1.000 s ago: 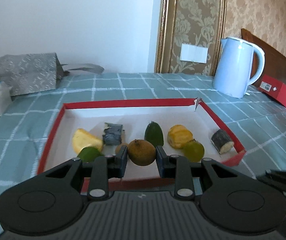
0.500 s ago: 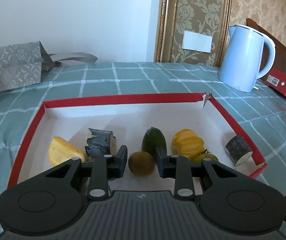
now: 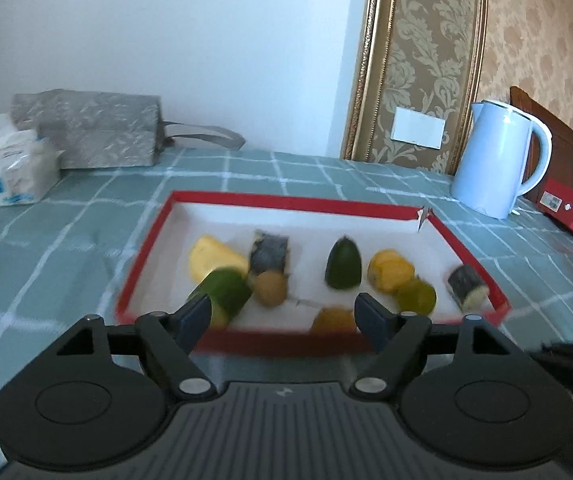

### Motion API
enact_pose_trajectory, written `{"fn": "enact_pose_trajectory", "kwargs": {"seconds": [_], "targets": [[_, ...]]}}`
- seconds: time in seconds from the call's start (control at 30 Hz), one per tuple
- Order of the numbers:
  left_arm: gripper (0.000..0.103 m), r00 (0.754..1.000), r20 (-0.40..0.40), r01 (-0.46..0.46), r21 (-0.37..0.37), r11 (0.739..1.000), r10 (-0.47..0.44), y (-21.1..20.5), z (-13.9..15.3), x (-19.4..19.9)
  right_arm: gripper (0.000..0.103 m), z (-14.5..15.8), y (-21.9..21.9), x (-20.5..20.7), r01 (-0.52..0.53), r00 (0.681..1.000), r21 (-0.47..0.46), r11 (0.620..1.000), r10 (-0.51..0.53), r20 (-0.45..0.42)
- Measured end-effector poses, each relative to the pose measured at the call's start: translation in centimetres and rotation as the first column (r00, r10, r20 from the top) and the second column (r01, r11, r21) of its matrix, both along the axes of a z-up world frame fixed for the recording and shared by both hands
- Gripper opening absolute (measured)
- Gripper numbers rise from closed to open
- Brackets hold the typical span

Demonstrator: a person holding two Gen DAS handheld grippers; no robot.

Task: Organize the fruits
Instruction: 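Lower the round green fruit into the tray and open the right tool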

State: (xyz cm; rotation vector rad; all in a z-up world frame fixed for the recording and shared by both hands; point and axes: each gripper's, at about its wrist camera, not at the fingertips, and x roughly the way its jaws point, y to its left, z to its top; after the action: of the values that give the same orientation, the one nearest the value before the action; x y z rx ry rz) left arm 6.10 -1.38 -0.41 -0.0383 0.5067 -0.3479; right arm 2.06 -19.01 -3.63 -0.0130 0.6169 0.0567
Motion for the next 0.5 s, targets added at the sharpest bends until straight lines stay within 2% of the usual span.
{"fn": "enact_pose_trajectory", "kwargs": {"seconds": [0.1,0.37,0.5], "targets": [[0.085,1.000,-0.007,-0.011,-0.012,1.000,0.011,1.3,-0.5,-1.5,0.032,0.0,0.1,0.0,-0.001,1.000,-0.006,1.000,0.001,0.002],[0.085,0.997,-0.075,-0.008,-0.001,1.000,0.007,1.5,-1.6,-1.3,0.032,0.2,0.2,-0.5,0.010,0.999,-0.016,1.000,-0.009,0.032],[0.085,0.995,-0.104,-0.008,0.034,0.999,0.011,1.1,-2.3,-1.0,0.032,0.3,0.3,-0.7,0.013,0.999,-0.025,1.000,-0.012,0.045]]}}
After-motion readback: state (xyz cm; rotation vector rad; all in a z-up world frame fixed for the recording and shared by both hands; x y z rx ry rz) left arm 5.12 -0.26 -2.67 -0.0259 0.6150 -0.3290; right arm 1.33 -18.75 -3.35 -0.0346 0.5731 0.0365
